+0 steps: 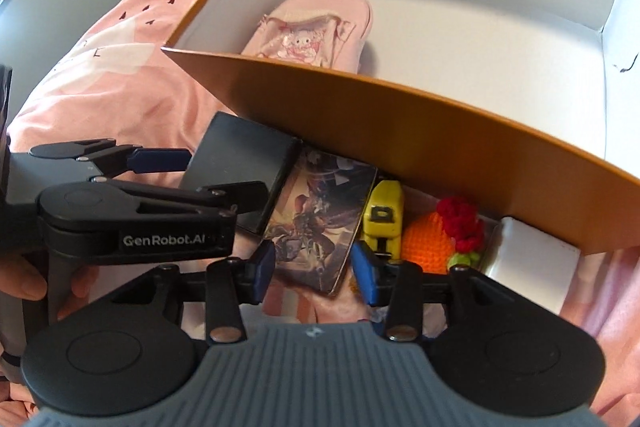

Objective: Organize objects
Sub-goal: 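Grasp the black square case with the left tool while the right tool grasps the trading card, then lift the black case and trading card and carry both over the box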

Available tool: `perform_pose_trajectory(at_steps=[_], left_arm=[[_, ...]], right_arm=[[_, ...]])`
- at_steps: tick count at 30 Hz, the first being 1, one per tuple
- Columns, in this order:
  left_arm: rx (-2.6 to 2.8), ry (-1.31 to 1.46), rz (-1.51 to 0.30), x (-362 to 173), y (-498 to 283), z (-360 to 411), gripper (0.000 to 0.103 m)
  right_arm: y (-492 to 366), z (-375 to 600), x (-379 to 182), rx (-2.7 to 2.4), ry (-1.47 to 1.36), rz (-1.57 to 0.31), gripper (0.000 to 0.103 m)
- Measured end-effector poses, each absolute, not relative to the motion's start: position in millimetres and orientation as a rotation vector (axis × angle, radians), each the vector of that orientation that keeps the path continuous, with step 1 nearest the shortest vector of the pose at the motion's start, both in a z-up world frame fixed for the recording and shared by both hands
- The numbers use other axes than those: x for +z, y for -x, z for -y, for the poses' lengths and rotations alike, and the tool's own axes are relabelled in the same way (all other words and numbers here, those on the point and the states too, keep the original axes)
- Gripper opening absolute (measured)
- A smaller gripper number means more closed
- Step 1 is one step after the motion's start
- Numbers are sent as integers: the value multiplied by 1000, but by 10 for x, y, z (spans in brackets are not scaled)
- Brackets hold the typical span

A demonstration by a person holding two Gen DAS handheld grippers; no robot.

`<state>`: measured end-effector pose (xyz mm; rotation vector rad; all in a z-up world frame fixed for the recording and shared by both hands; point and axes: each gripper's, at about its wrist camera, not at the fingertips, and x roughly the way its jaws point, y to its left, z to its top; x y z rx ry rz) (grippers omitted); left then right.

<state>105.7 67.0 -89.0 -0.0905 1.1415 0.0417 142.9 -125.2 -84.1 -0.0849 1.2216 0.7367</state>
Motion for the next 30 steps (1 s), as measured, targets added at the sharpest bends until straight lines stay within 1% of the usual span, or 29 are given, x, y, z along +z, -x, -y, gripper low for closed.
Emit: perform_pose_trajectory(at_steps=[2,4,6,7,15,17,18,19,24,30], left_arm=[[46,79,-1158,-939,-1093,-636,97],[43,87,-1157,-961,-1105,-631,97],[47,99,-1151,-957,-1100,-648,94],[47,108,-1149,-949,-1091,-663,89],[98,87,-1151,-844,-920,-730,89],[122,83,-1154,-814,-880,-768,89],[131,86,-1155,-803,-858,-799,89],[138,92,-1157,-794,-855,-822,89],[168,136,-1154,-759,-830,-954,89],[189,187,-1139,-783,-856,-1083,89]], right_arm=[[-1431,1225,-855,742,98,-1223,46],[-1422,1214,-860,749,109,-1217,49],[-1426,1215,-870,753,109,-1217,49],[-1432,1219,-876,753,106,-1219,49],[-1449,1125,-864,748,151,-1212,51],[-1479,1095,-867,743,148,-1223,55],[-1492,1075,-874,741,146,-1233,60],[-1502,1054,-882,738,144,-1241,62],[-1574,941,-941,675,150,-1288,62],[-1679,941,-994,616,71,-1338,65]])
